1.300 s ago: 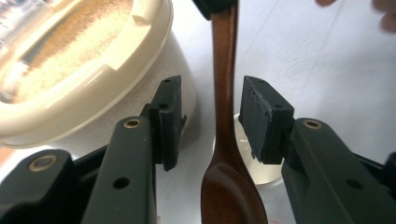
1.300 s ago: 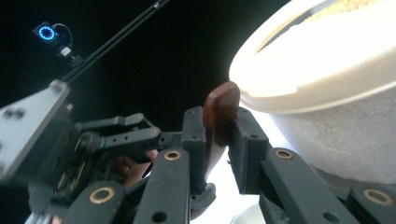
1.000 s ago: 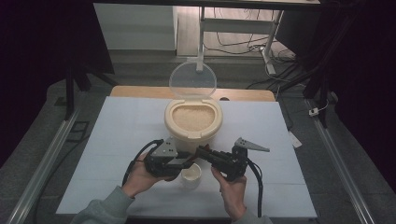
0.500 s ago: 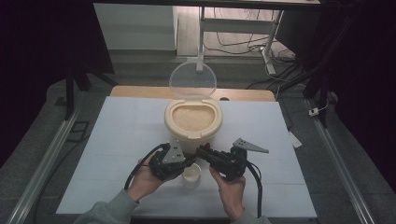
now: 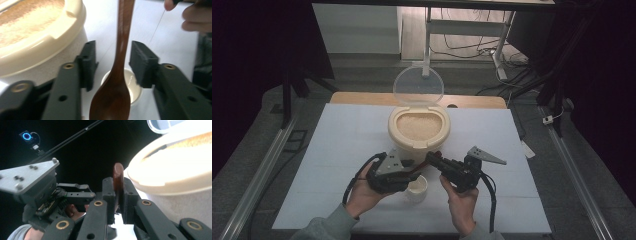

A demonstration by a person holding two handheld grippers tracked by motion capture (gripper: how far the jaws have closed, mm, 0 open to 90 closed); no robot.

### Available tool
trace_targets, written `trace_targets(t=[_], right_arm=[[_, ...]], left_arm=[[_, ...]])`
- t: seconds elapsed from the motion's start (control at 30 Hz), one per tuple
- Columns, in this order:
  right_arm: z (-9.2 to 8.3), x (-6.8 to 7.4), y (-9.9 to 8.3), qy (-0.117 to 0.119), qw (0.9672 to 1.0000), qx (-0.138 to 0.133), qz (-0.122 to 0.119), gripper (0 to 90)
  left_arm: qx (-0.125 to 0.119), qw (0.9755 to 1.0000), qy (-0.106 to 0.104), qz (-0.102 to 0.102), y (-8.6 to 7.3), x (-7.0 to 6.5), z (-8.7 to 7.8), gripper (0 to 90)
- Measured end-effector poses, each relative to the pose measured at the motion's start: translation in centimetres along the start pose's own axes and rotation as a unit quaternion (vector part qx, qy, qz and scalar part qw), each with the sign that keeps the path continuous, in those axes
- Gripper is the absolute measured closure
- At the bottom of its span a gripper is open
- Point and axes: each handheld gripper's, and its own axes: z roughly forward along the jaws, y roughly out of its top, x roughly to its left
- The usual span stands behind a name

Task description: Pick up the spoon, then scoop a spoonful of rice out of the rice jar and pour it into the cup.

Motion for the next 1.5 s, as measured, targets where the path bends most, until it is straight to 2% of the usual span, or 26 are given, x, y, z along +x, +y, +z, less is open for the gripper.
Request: trace_targets(t=[0.1, 0.2, 0.37, 0.53, 0.7, 0.93, 1.17, 1.33, 1.5], right_arm=[[-0.2, -0.1, 0.4, 0.005, 1.0000, -0.003, -0.003, 83.3], [-0.5, -0.3, 0.7, 0.006, 1.0000, -0.004, -0.007, 83.3], [-1.0, -0.8, 1.2, 0.005, 0.9999, -0.003, -0.013, 83.2], [-1.6, -0.8, 2.1, 0.006, 0.9997, -0.009, -0.023, 83.2], [-2.1, -1.0, 3.1, 0.007, 0.9993, -0.017, -0.033, 83.2], [-2.7, -1.2, 4.4, 0.004, 0.9985, -0.034, -0.044, 83.2], [-2.8, -1.9, 6.0, 0.004, 0.9978, -0.048, -0.047, 83.2], [-2.8, -2.7, 7.6, -0.006, 0.9968, -0.062, -0.051, 83.2], [-2.6, -3.4, 9.0, -0.024, 0.9959, -0.065, -0.058, 83.2]], left_arm=[[-0.021, 0.9992, -0.009, -0.034, -0.7, 0.8, -1.4, 46.4], [-0.028, 0.9986, 0.000, -0.045, -1.7, 1.1, -2.4, 43.7], [-0.023, 0.9975, 0.020, -0.063, -4.1, 1.6, -4.0, 39.5], [-0.018, 0.9943, 0.035, -0.099, -6.7, 2.6, -5.2, 37.4], [-0.009, 0.9922, 0.047, -0.115, -8.5, 3.1, -5.6, 35.4], [0.000, 0.9904, 0.058, -0.125, -9.9, 3.9, -6.0, 32.7], [0.009, 0.9883, 0.068, -0.136, -10.9, 4.2, -6.5, 30.0], [0.010, 0.9868, 0.073, -0.145, -11.3, 4.3, -6.8, 28.2], [0.013, 0.9870, 0.073, -0.142, -11.4, 4.3, -6.7, 27.6]])
